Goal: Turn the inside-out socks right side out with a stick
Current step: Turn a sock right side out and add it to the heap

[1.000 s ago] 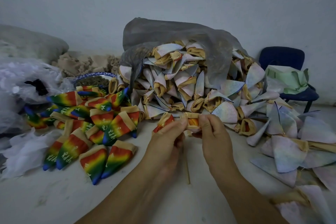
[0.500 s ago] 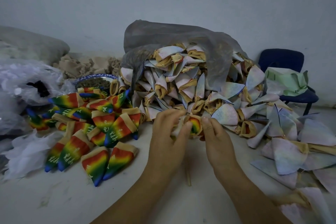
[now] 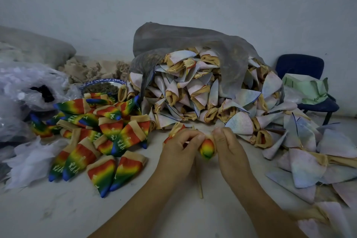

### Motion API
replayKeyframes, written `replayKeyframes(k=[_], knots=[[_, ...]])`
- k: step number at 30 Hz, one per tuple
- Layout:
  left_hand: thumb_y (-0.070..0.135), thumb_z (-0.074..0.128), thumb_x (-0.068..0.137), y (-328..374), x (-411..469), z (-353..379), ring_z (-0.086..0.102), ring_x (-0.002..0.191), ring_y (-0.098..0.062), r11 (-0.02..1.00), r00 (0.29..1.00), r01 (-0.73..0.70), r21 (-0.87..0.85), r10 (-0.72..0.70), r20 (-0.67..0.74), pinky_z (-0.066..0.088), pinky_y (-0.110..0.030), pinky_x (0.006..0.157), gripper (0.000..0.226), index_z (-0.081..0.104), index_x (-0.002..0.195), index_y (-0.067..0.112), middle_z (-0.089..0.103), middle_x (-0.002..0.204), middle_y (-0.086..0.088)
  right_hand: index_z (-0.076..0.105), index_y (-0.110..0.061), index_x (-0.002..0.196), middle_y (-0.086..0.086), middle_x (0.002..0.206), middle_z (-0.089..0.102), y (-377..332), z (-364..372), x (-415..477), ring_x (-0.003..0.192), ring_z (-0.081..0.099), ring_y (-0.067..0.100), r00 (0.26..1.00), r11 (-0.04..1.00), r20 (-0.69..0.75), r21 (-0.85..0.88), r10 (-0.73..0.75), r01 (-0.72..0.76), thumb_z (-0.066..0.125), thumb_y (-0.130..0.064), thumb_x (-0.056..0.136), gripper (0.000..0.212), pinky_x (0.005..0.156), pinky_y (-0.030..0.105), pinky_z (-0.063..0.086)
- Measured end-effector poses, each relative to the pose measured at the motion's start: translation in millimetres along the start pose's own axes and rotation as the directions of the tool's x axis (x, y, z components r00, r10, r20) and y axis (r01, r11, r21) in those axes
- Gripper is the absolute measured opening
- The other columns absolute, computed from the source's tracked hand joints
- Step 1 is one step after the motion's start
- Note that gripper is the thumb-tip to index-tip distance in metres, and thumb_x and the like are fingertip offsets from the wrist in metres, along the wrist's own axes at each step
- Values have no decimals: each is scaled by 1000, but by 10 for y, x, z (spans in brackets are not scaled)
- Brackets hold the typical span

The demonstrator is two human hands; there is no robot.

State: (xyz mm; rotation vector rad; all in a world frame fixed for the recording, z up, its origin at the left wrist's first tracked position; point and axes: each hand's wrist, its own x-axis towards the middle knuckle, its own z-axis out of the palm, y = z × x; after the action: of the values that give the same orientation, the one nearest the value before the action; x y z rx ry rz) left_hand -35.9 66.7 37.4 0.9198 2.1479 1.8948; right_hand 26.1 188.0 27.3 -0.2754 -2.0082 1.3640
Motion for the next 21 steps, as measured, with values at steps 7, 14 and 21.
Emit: replayKeyframes(k=[7,14,21], knots=[[34,48,102,-67,33,-28,59,73,8,988,981,88,-127,-109,-163,42,-6,59,24,65,85,34,66,82,20,59,-31,110,-12,110,42,-78,115,-45,89,51,-9,970,933,30,-269,-241,240,55,-47,83,32,67,0,40],[36,47,103,-82,41,0,64,98,-26,947,982,158,-281,-181,-57,53,-41,88,27,69,89,31,69,97,-5,66,-21,116,-6,105,48,-92,111,-44,102,48,-8,972,927,56,-295,-227,233,42,-35,93,36,83,1,35],[46,47,98,-76,53,-16,66,101,-31,937,984,150,-314,-173,-46,50,-53,98,29,71,90,31,72,97,-7,58,-22,125,-8,109,49,-83,120,-37,91,53,-5,977,898,30,-390,-210,204,55,-18,94,31,73,3,42]])
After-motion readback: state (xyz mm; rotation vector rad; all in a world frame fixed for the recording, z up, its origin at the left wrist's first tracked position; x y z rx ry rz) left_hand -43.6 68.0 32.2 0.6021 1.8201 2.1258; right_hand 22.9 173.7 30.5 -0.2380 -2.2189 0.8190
